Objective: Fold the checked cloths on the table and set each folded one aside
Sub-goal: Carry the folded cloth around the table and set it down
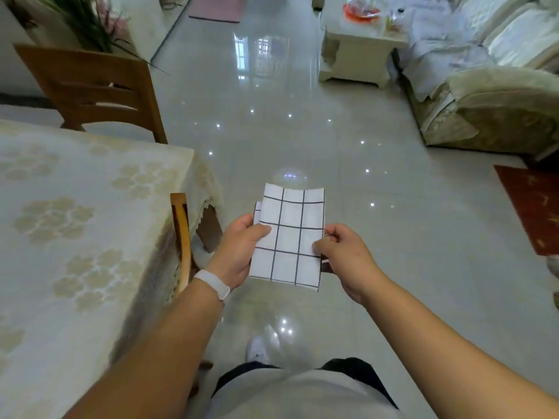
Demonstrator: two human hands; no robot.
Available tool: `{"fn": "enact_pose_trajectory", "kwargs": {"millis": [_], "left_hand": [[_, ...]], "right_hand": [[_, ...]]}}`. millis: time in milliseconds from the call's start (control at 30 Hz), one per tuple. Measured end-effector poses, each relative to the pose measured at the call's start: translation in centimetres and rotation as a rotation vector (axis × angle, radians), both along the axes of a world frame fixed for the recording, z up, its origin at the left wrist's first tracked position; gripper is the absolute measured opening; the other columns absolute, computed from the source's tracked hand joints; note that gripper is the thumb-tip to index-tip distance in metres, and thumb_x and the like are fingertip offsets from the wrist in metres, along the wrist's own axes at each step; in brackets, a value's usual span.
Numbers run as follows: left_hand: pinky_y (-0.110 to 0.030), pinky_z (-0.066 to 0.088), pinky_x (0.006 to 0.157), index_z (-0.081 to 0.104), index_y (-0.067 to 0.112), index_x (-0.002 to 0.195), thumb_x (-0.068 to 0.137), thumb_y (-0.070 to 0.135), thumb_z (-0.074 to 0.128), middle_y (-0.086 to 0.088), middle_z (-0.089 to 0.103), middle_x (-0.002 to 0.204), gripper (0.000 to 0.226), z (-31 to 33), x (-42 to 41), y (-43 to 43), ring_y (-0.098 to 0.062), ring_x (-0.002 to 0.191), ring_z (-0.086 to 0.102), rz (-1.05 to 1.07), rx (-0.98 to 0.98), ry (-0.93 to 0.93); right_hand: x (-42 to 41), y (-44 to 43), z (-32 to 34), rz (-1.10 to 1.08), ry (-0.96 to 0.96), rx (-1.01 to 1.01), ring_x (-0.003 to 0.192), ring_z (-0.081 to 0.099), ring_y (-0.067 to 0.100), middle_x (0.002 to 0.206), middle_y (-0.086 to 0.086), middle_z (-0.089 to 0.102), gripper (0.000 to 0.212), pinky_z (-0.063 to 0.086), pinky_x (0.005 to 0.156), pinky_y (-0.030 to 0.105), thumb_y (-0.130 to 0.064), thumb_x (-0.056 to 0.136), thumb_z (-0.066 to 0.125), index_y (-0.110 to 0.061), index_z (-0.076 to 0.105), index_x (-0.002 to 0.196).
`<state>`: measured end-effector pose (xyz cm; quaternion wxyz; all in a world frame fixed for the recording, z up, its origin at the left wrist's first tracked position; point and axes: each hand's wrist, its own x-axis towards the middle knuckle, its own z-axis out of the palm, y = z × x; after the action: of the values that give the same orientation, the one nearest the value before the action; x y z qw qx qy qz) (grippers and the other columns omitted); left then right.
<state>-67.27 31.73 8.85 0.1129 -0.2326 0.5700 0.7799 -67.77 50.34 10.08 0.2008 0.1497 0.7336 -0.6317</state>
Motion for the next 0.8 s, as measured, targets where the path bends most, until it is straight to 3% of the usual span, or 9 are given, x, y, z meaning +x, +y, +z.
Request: {"fn": "enact_pose_trajectory", "kwargs": {"millis": [233,433,667,800], "left_hand": [[-0.058,0.048,0.096,0.067,0.010,0.106,0.091,-0.005,0.050,-0.016,0.071,0.111,0.027,-0.7,-3.5,-3.3,-0.037,0.108,0.064,0.024,0.018,0.020],[-0.058,0.049,0.096,0.066,0.009,0.111,0.092,-0.002,0.052,-0.014,0.072,0.109,0.026,-1.4,-7.4,-3.6,-0.035,0.105,0.066,0.010,0.004,-0.014],[-0.063,0.049,0.091,0.067,0.011,0.111,0.092,0.003,0.054,-0.016,0.072,0.108,0.024,-1.5,-14.6,-3.0,-0.040,0.104,0.065,0.024,-0.053,-0.053],[-0.065,0.046,0.093,0.068,0.015,0.109,0.091,0.006,0.056,-0.016,0.072,0.107,0.023,-0.9,-20.5,-1.5,-0.040,0.103,0.065,0.057,-0.088,-0.098]], "right_hand": [[-4.9,-3.0,0.5,0.037,0.005,-0.027,0.068,0.058,0.023,0.077,0.006,0.060,0.015,0.053,0.061,0.035,0.003,0.080,0.056,-0.012,0.058,0.081],[-9.1,-3.4,-0.6,0.052,-0.008,-0.001,0.070,0.039,0.022,0.071,0.005,0.039,0.023,0.039,0.064,0.039,-0.003,0.077,0.057,-0.019,0.044,0.068],[-17.1,-2.6,-2.2,0.057,-0.022,-0.046,0.064,0.034,0.017,0.059,-0.007,0.037,0.035,0.034,0.060,0.033,0.003,0.080,0.054,-0.023,0.043,0.060],[-23.7,-1.4,-2.6,0.062,-0.026,-0.052,0.068,0.036,0.020,0.066,-0.001,0.039,0.022,0.035,0.062,0.036,-0.002,0.077,0.057,-0.020,0.049,0.067]]}}
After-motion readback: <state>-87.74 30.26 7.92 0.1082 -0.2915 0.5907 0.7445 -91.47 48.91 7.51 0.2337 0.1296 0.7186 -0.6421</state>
